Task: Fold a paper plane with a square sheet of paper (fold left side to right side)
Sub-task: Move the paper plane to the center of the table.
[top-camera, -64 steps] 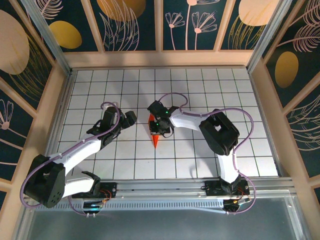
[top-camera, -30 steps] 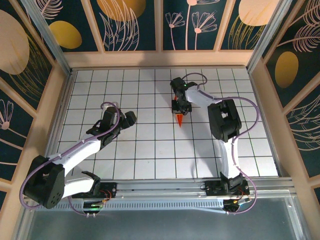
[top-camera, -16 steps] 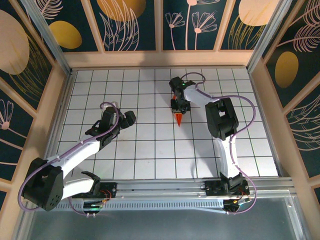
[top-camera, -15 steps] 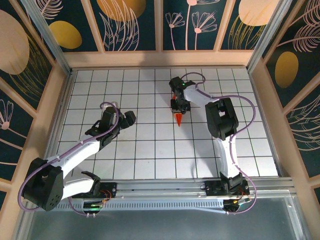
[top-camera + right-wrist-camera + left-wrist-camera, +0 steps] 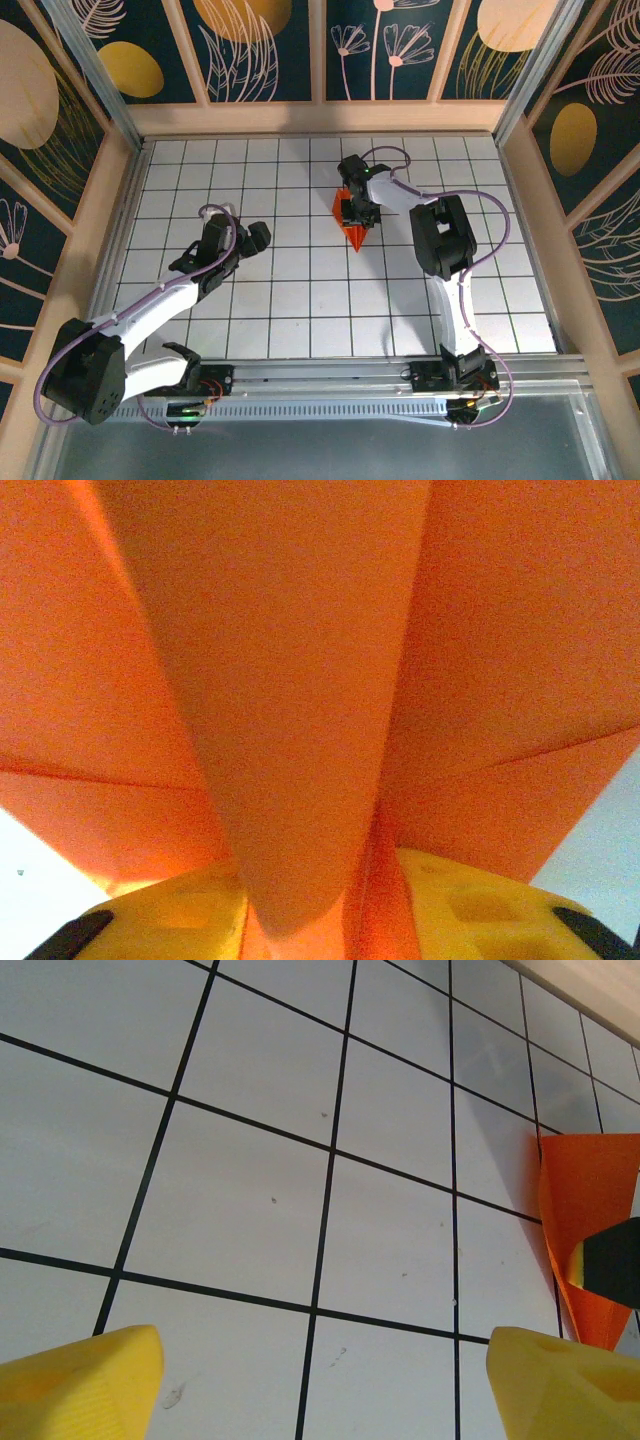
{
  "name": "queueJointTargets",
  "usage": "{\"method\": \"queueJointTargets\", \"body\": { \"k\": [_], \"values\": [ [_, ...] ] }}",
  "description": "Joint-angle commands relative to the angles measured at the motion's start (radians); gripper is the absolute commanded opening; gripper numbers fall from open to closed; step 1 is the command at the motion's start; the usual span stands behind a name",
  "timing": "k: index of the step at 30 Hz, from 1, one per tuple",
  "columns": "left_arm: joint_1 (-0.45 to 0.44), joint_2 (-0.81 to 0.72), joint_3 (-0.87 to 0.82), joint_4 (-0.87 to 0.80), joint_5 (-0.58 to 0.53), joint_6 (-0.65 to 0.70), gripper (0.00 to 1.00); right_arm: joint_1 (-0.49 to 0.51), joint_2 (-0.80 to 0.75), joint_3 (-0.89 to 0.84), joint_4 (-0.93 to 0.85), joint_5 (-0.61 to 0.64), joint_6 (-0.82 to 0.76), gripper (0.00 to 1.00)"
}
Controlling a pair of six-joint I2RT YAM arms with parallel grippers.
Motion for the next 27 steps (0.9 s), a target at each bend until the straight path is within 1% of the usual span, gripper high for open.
{"method": "queueJointTargets", "body": {
  "k": [1, 4, 10, 19, 27],
  "values": [
    [0.005, -0.016, 0.007, -0.024, -0.019, 0.017, 0.84, -0.005, -0.001, -0.032, 0.006, 0.039, 0.02, 0.42],
    [0.006, -0.014, 0.013, -0.025, -0.017, 0.021, 0.84, -0.005, -0.012, -0.033, 0.01, 0.052, 0.029, 0.44],
    [0.006, -0.005, 0.03, -0.034, -0.013, 0.029, 0.85, 0.001, -0.038, -0.03, 0.007, 0.065, 0.035, 0.45],
    [0.007, 0.036, 0.055, -0.024, 0.034, 0.033, 0.85, 0.009, -0.08, -0.03, 0.0, 0.065, 0.04, 0.45],
    [0.007, 0.044, 0.065, -0.024, 0.039, 0.032, 0.85, 0.015, -0.093, -0.032, -0.005, 0.068, 0.043, 0.45]
  ]
}}
